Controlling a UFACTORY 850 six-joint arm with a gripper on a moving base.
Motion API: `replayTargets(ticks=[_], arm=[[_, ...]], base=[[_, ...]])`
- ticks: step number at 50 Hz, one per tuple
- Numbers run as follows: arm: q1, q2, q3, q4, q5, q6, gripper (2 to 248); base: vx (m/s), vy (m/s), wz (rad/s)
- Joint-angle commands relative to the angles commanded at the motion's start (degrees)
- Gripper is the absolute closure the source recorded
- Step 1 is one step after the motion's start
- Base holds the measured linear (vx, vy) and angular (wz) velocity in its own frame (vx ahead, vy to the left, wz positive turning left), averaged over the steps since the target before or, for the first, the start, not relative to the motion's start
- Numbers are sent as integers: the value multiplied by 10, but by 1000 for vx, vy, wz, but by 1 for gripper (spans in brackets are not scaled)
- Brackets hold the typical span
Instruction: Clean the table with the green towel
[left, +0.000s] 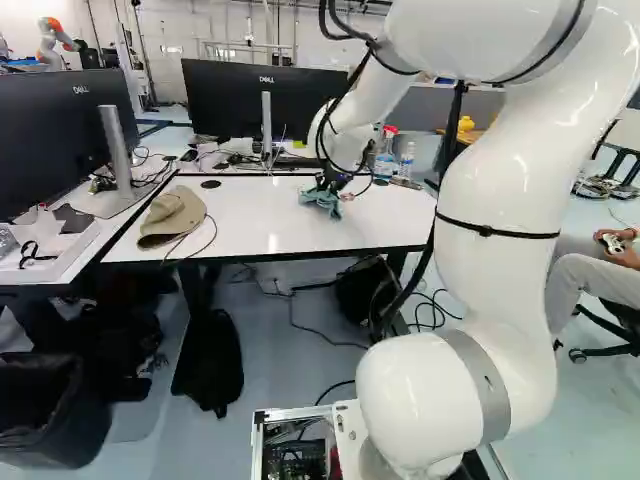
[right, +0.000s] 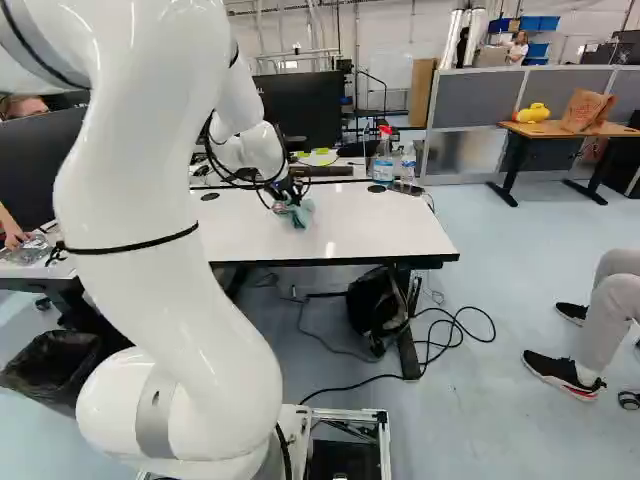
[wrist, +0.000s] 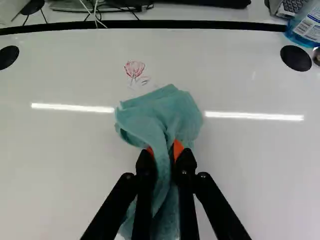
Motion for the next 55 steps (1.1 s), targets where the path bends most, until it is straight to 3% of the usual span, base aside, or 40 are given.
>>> replayTargets(ticks=[22,38,55], arm=[[-29,40,47,0,0,0,195],[-29,40,45,0,0,0,195],[-25,25,4,0,0,0,195]], base=[[0,0,0],[0,0,0],[0,0,0]])
